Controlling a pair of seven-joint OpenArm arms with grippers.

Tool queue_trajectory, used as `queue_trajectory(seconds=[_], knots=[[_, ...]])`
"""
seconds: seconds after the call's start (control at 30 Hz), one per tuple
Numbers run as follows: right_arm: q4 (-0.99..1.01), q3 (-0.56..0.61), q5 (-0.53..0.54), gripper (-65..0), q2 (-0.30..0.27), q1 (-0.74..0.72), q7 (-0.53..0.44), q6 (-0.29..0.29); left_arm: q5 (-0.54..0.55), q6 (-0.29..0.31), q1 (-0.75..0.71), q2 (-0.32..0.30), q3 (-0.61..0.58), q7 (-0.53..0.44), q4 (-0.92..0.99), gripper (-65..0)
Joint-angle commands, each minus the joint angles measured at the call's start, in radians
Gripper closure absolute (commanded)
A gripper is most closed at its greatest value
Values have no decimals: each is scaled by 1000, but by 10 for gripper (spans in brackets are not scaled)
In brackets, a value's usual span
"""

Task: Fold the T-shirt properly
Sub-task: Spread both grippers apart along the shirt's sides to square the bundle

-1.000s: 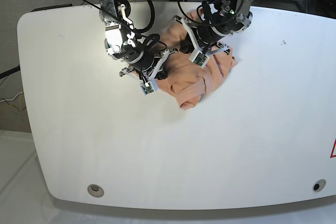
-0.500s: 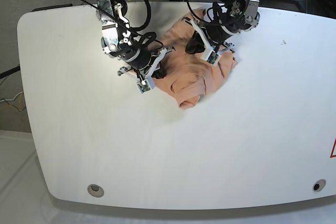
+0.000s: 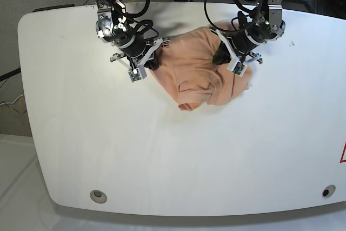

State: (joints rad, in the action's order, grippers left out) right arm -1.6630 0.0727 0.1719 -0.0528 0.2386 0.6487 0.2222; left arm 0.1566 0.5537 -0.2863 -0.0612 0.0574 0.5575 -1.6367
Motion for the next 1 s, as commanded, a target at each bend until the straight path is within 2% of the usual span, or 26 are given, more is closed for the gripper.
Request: queue_trajectory(seconds=[0.0,0.17,0.53,0.8,0.97], knots=[[-22,-3,-35,0,17,40,43,-47,-42,-4,9,-19,15,40,-3,-9],[-81,-3,-33,0,54,101,39,-56,-38,-2,28,-42,23,40,-3,-9],[-139,3,-31,0,147,176,39,-50,-36,-1,83,-42,23,40,19,-9],[-138,3,-33,0,156,183,21,-50,-35,7,147,-42,22,40,94,-9],[-138,3,-28,0,156,183,21,-50,-35,73,193,-41,22,39,168,-9]])
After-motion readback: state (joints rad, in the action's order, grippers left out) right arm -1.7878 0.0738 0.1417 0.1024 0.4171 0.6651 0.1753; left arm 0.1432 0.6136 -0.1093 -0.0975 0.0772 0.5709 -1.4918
